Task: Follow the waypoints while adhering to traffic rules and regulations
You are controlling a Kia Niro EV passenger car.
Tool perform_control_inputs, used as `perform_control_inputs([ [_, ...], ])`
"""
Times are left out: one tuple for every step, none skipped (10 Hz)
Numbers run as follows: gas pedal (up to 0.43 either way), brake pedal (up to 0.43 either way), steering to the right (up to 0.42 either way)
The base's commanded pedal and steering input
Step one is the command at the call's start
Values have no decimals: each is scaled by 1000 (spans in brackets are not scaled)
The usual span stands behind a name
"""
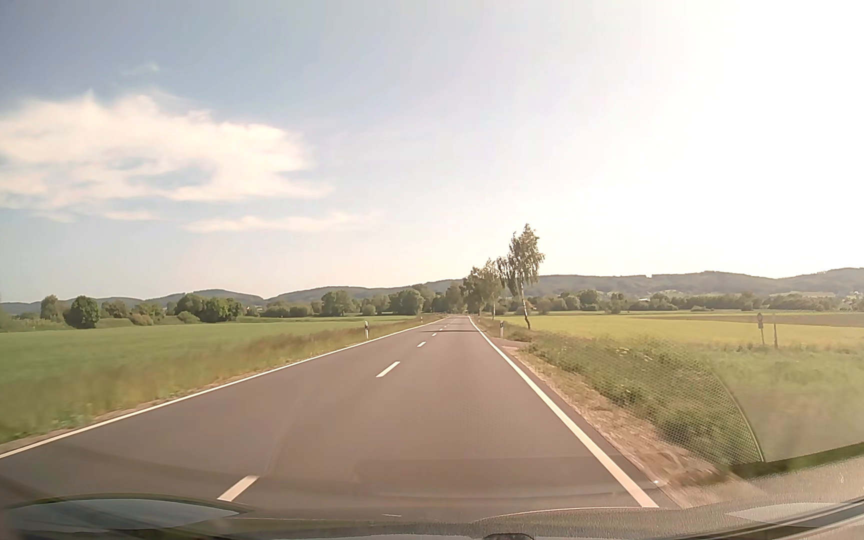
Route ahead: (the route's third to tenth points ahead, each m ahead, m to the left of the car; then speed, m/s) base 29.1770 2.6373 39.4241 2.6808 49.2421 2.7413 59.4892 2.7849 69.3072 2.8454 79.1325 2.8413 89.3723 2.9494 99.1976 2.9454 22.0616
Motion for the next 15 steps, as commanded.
perform_control_inputs([
  [220,0,-4],
  [220,0,-4],
  [220,0,-4],
  [220,0,-4],
  [220,0,-4],
  [220,0,-4],
  [220,0,-4],
  [220,0,-2],
  [220,0,-2],
  [209,0,-2],
  [209,0,-2],
  [209,0,-1],
  [209,0,-1],
  [209,0,-2],
  [209,0,-2],
])
